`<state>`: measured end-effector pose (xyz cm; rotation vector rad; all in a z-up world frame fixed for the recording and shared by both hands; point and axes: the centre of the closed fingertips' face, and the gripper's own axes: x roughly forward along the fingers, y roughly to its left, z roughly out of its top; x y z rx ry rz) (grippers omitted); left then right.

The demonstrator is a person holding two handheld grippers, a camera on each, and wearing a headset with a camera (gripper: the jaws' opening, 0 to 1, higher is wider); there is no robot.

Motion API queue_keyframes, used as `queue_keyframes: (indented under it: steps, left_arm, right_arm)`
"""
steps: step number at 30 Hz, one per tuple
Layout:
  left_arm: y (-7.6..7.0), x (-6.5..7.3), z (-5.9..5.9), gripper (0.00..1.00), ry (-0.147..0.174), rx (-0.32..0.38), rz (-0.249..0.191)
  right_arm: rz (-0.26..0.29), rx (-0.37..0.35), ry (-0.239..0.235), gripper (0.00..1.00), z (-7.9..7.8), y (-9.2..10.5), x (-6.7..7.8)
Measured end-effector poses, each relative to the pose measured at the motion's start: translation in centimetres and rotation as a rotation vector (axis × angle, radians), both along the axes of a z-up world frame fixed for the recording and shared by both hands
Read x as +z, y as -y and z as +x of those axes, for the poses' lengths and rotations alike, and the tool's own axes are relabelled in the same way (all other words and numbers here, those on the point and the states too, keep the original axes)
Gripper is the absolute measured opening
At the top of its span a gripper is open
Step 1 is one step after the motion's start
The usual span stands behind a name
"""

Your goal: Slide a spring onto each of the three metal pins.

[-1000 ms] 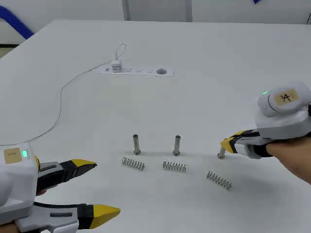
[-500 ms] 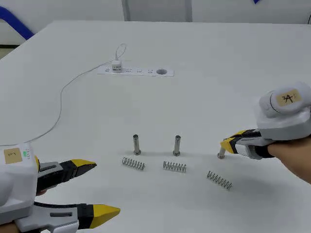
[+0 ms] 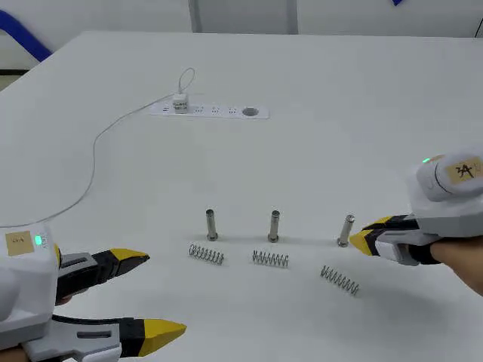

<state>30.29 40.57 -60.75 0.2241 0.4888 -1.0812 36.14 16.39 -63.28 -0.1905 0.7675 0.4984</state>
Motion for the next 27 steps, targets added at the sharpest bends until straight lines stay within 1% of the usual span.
queue_keyframes:
  steps: [4,8,12,17,21,27]
  left_arm:
    - [0.0,0.0,0.0,0.67,-0.001,-0.002,0.001]
    - [0.0,0.0,0.0,0.67,-0.001,-0.001,0.000]
    - [0.0,0.0,0.0,0.67,0.000,-0.001,0.000]
    - [0.0,0.1,0.1,0.67,0.001,0.003,-0.002]
    - [0.0,0.0,0.1,0.67,0.001,0.004,-0.002]
    - [-0.1,0.0,0.1,0.67,-0.001,0.008,-0.005]
  right_arm:
    - [-0.003,0.017,-0.008,0.15,-0.7,-0.3,0.0]
    - [-0.002,0.048,-0.027,0.15,-1.4,-1.1,-0.2]
    - [-0.011,0.103,-0.058,0.16,-2.0,-2.3,-0.9]
    - [-0.022,0.161,-0.085,0.16,-2.3,-3.7,-1.6]
    - [-0.046,0.199,-0.108,0.16,-2.0,-4.1,-2.5]
    - [-0.098,0.254,-0.149,0.16,-2.1,-4.6,-3.5]
